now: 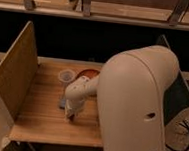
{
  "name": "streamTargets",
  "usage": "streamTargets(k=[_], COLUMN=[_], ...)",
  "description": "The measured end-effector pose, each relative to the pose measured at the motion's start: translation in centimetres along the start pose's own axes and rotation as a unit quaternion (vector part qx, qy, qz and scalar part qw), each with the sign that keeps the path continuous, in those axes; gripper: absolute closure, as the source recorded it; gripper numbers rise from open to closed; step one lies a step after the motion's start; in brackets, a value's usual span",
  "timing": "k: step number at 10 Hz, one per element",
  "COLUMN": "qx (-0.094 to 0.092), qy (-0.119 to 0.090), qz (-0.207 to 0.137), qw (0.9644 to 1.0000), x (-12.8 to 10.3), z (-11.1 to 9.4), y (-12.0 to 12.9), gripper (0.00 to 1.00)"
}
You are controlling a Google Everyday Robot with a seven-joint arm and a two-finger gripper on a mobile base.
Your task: Drag the pepper across the table
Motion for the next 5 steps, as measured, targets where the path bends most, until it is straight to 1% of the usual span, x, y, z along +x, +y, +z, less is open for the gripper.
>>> streamTargets(k=[2, 3, 5], qx=[-0.006, -0.012, -0.017], qy=[0.004, 0.009, 0.021], qz=[-0.022, -0.043, -0.065], qw=[0.9997, 0.9990, 0.9975], x=[0.5, 1.2, 2.5], z=[0.3, 0.5, 1.2], y=[2.0, 3.8, 5.5], gripper=[1.00, 1.00, 1.00])
